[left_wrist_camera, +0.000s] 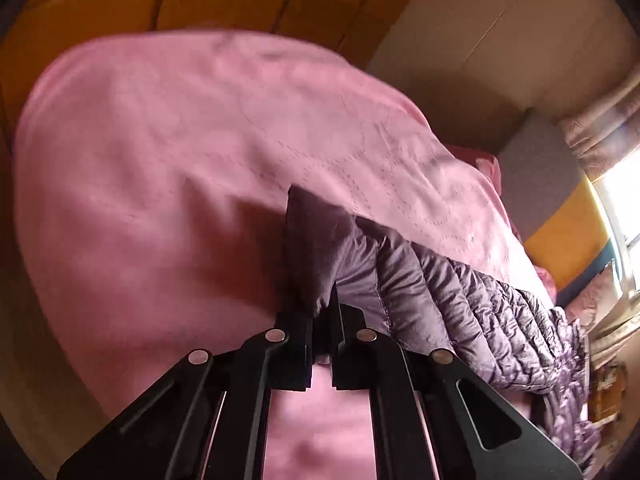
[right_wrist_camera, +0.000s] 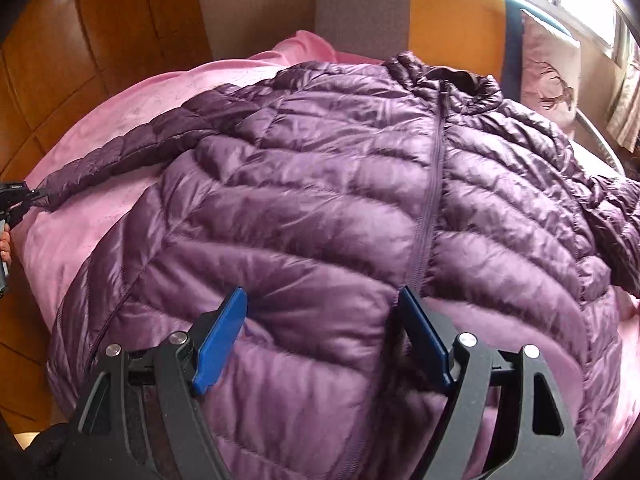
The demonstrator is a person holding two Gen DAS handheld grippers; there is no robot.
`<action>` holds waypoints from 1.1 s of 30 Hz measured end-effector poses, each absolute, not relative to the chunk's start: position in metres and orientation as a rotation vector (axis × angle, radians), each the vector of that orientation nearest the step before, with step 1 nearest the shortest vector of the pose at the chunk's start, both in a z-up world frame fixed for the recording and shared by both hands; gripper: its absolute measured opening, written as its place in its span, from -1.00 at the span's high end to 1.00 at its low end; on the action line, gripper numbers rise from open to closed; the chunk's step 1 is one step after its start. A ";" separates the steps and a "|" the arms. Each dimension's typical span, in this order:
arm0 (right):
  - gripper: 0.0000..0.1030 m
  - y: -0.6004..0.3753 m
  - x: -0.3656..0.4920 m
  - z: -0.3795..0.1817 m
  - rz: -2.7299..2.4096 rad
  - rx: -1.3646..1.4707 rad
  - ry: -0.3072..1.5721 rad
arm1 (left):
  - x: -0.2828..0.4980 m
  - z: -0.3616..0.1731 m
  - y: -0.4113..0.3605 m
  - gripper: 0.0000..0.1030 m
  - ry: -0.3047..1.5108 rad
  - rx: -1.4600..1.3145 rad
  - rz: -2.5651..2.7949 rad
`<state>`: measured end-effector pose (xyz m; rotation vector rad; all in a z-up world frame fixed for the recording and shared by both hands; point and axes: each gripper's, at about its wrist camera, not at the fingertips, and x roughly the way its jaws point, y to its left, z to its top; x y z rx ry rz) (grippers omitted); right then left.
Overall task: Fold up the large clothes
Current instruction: 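Lay the jacket flat on the bed and open both tools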
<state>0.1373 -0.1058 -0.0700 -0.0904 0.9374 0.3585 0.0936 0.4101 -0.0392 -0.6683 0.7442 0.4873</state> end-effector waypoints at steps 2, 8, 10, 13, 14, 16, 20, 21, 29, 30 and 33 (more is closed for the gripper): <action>-0.52 -0.099 0.130 -0.078 0.360 -0.118 0.929 | 0.075 -0.046 0.414 0.92 0.763 -0.653 0.528; -0.53 -0.100 0.128 -0.087 0.353 -0.100 0.902 | 0.043 -0.052 0.414 0.83 0.730 -0.724 0.563; -0.53 -0.107 0.126 -0.084 0.371 -0.092 0.902 | 0.043 -0.039 0.405 0.44 0.722 -0.678 0.606; -0.50 -0.119 0.129 -0.077 0.407 -0.063 0.908 | 0.033 -0.006 0.386 -0.54 0.604 -0.635 0.645; -0.49 -0.126 0.128 -0.072 0.412 -0.035 0.908 | 0.033 0.005 0.376 -0.57 0.563 -0.607 0.645; -0.50 -0.155 0.122 -0.055 0.357 0.028 0.872 | 0.042 0.025 0.353 -0.57 0.535 -0.541 0.595; -0.52 -0.239 0.109 -0.030 0.100 0.089 0.771 | 0.081 0.040 0.279 -0.58 0.551 -0.426 0.379; -0.54 -0.265 0.104 -0.026 0.009 0.106 0.749 | 0.093 0.039 0.249 -0.60 0.569 -0.382 0.300; -0.73 -0.465 0.066 -0.035 -0.672 0.265 0.666 | 0.151 0.009 0.068 -0.60 0.697 -0.266 -0.192; -0.73 -0.484 0.067 -0.040 -0.697 0.277 0.669 | 0.154 0.005 0.051 -0.60 0.706 -0.246 -0.224; -0.73 -0.517 0.080 -0.049 -0.684 0.289 0.687 | 0.164 -0.009 0.005 -0.60 0.752 -0.179 -0.292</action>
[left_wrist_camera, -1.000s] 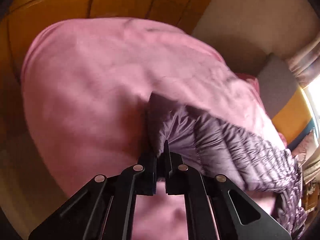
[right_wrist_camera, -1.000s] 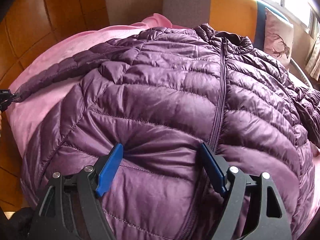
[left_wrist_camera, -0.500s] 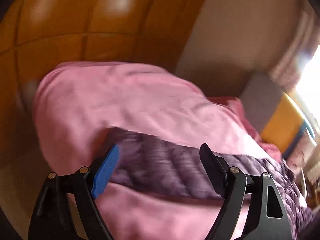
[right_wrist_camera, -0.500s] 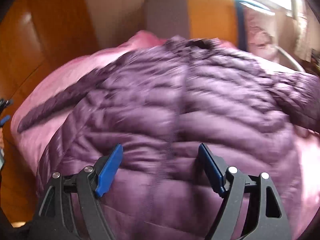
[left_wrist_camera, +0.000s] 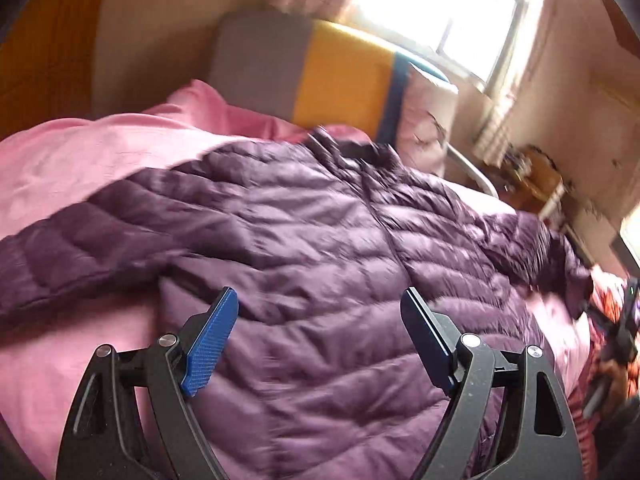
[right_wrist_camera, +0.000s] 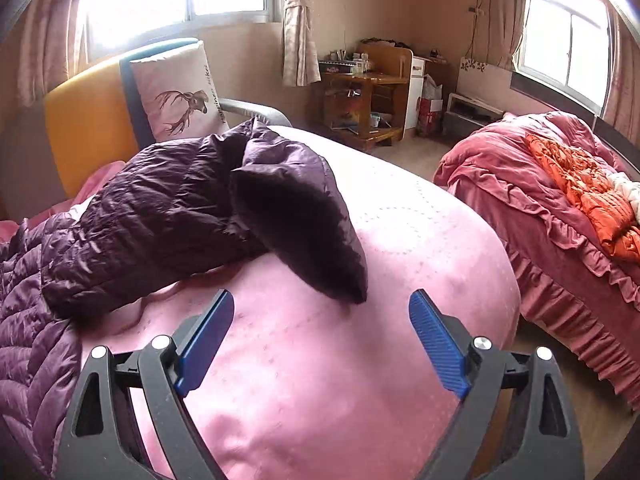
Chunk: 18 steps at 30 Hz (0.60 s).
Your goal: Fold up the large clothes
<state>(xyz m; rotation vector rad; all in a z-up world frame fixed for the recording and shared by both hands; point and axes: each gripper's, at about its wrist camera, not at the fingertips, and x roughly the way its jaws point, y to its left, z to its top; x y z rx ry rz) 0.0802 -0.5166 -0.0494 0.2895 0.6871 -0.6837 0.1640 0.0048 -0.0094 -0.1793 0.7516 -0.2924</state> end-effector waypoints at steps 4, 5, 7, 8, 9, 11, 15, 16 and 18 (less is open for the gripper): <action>-0.30 -0.550 0.101 -0.049 -0.647 0.326 0.699 | 0.170 -0.028 -0.026 -0.60 0.791 -0.107 -0.309; 0.24 -0.554 0.108 -0.048 -0.643 0.325 0.714 | 0.169 -0.029 -0.029 -0.60 0.798 -0.096 -0.310; 0.75 -0.568 0.108 -0.033 -0.619 0.352 0.710 | 0.171 -0.037 -0.032 -0.60 0.824 -0.078 -0.300; 0.82 -0.574 0.104 -0.021 -0.596 0.383 0.684 | 0.173 -0.041 -0.030 -0.60 0.845 -0.081 -0.298; 0.84 -0.579 0.097 -0.008 -0.567 0.406 0.660 | 0.175 -0.045 -0.030 -0.60 0.858 -0.091 -0.295; 0.86 -0.591 0.079 0.026 -0.512 0.456 0.608 | 0.179 -0.050 -0.027 -0.60 0.873 -0.118 -0.301; 0.87 -0.624 0.049 0.074 -0.602 0.445 0.532 | 0.181 -0.055 -0.027 -0.60 0.886 -0.127 -0.308; 0.88 -0.636 0.050 0.074 -0.652 0.430 0.546 | 0.182 -0.056 -0.028 -0.60 0.890 -0.123 -0.308; 0.89 -0.660 0.062 0.058 -0.741 0.405 0.622 | 0.183 -0.057 -0.028 -0.60 0.894 -0.120 -0.307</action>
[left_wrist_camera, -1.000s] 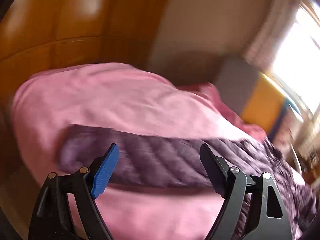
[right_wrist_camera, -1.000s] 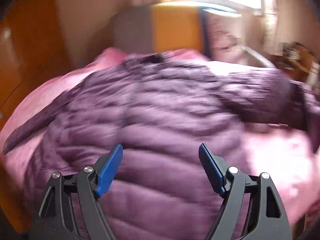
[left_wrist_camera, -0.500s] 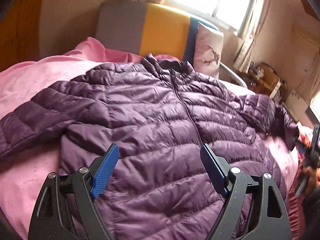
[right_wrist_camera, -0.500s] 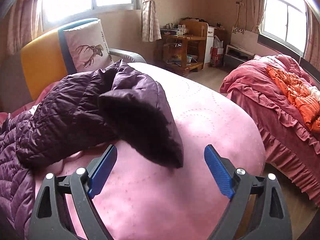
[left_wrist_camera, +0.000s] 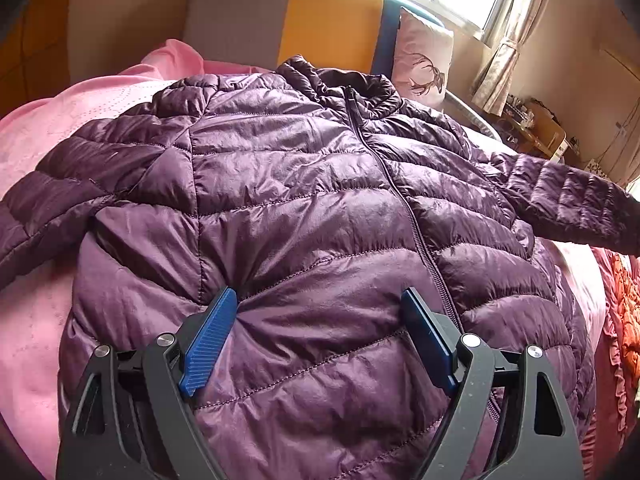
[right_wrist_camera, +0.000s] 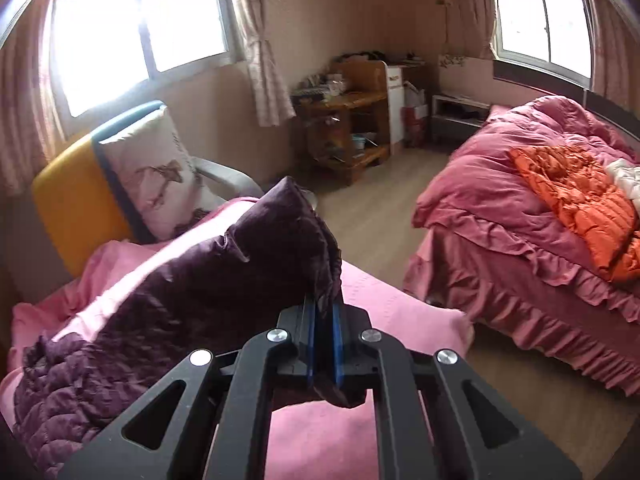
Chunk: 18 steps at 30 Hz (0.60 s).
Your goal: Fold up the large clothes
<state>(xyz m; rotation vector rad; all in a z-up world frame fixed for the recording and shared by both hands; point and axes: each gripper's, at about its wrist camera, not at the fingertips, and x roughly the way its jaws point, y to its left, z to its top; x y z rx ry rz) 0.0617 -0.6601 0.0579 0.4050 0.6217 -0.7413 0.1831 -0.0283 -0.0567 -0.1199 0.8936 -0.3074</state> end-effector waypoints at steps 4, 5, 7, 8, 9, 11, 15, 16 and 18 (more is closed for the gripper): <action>0.89 -0.693 0.091 -0.023 -0.903 0.375 0.885 | 0.183 -0.056 -0.026 -0.60 0.908 -0.111 -0.330; 0.89 -0.692 0.095 -0.040 -0.916 0.378 0.921 | 0.183 -0.055 -0.026 -0.60 0.914 -0.106 -0.336; 0.61 -0.693 0.094 -0.056 -0.942 0.407 0.938 | 0.184 -0.051 -0.026 -0.60 0.926 -0.093 -0.341; 0.34 -0.690 0.092 -0.055 -0.963 0.408 0.914 | 0.184 -0.048 -0.025 -0.60 0.929 -0.098 -0.350; -0.25 -0.685 0.089 -0.050 -0.985 0.397 0.888 | 0.185 -0.043 -0.022 -0.60 0.926 -0.113 -0.363; -0.42 -0.660 0.086 -0.028 -1.040 0.294 0.791 | 0.187 -0.033 -0.017 -0.60 0.891 -0.115 -0.365; -0.69 -0.595 0.115 0.011 -0.813 0.230 0.691 | 0.204 -0.021 -0.008 -0.60 0.822 -0.104 -0.314; -0.69 -0.569 0.128 0.014 -0.702 0.235 0.689 | 0.208 -0.020 -0.007 -0.60 0.815 -0.112 -0.301; -0.69 -0.519 0.154 0.015 -0.520 0.230 0.696 | 0.217 -0.021 -0.004 -0.60 0.798 -0.119 -0.271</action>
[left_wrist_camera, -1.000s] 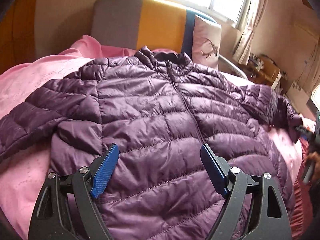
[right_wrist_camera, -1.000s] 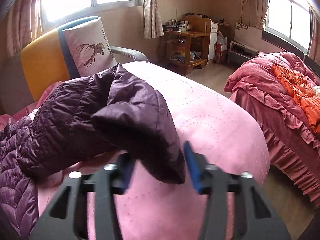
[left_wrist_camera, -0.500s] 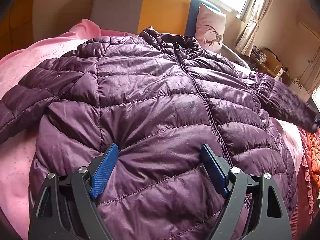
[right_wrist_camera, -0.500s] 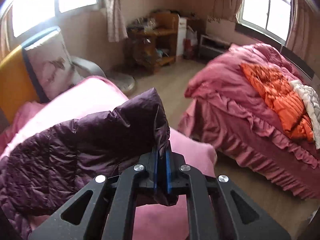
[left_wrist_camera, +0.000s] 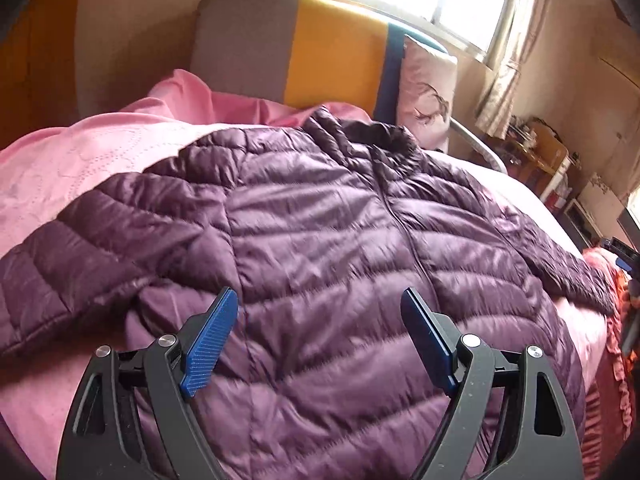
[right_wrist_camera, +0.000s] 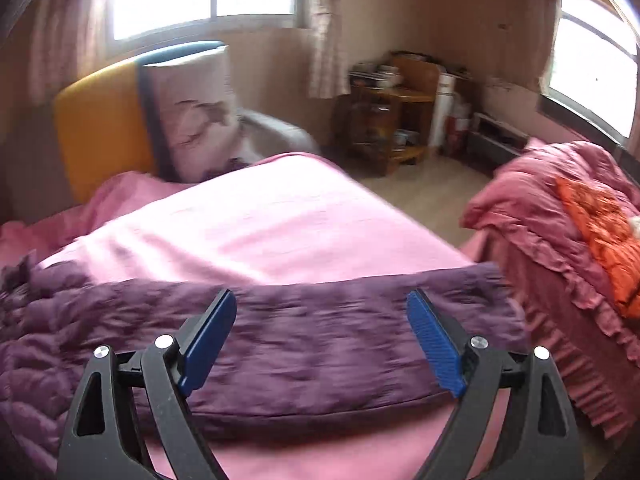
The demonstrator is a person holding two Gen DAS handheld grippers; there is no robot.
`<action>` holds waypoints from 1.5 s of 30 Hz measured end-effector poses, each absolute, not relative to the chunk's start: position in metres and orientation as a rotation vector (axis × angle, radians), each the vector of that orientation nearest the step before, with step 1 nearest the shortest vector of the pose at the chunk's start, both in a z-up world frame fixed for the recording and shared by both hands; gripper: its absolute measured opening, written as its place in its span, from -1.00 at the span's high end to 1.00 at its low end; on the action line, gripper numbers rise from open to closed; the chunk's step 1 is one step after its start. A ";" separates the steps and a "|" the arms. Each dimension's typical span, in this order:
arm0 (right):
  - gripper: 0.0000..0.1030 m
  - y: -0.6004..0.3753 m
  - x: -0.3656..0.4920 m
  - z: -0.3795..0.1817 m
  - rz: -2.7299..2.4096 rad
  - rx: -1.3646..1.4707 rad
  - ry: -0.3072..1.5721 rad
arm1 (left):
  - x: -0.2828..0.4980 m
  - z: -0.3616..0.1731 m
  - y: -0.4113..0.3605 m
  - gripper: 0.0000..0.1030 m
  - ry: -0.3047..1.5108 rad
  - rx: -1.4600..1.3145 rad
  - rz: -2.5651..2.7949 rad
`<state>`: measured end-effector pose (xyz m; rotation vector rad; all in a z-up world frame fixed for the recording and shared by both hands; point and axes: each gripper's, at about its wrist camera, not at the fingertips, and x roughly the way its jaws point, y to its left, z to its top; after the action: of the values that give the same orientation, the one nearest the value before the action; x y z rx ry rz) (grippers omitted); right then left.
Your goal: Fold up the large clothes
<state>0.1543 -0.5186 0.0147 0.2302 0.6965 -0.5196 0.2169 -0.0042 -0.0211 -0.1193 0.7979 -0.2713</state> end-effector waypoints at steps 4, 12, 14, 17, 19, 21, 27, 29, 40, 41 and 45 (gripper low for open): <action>-0.67 -0.424 0.211 -0.009 -0.266 0.178 0.771 | 0.231 -0.029 0.000 -0.60 0.803 -0.109 -0.237; -0.59 -0.464 0.236 -0.102 -0.354 0.303 0.946 | 0.232 -0.061 0.027 -0.61 0.879 -0.201 -0.245; -0.53 -0.480 0.233 -0.102 -0.364 0.349 0.926 | 0.227 -0.064 0.028 -0.61 0.881 -0.214 -0.245; -0.56 -0.480 0.238 -0.104 -0.379 0.315 0.936 | 0.218 -0.064 0.030 -0.61 0.867 -0.208 -0.242; -0.57 -0.481 0.238 -0.101 -0.377 0.314 0.937 | 0.216 -0.063 0.033 -0.61 0.863 -0.209 -0.238; -0.57 -0.479 0.233 -0.093 -0.370 0.334 0.924 | 0.219 -0.062 0.033 -0.61 0.866 -0.200 -0.234; -0.60 -0.514 0.155 -0.053 -0.398 0.520 0.773 | 0.220 -0.062 0.028 -0.70 0.860 -0.196 -0.247; -0.60 -0.539 0.122 -0.048 -0.435 0.604 0.734 | 0.219 -0.062 0.027 -0.71 0.862 -0.189 -0.246; -0.10 -0.676 0.021 -0.066 -0.640 1.078 0.586 | 0.220 -0.062 0.024 -0.76 0.864 -0.182 -0.250; -0.04 -0.684 0.023 -0.065 -0.653 1.096 0.584 | 0.220 -0.062 0.024 -0.76 0.863 -0.182 -0.250; 0.64 -0.701 0.034 -0.058 -0.708 1.036 0.644 | 0.220 -0.063 0.021 -0.76 0.866 -0.162 -0.239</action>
<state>0.0342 -0.7010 -0.0579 1.0356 0.6440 -0.7077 0.2196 0.0215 -0.0626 -0.1616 0.8660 -0.2394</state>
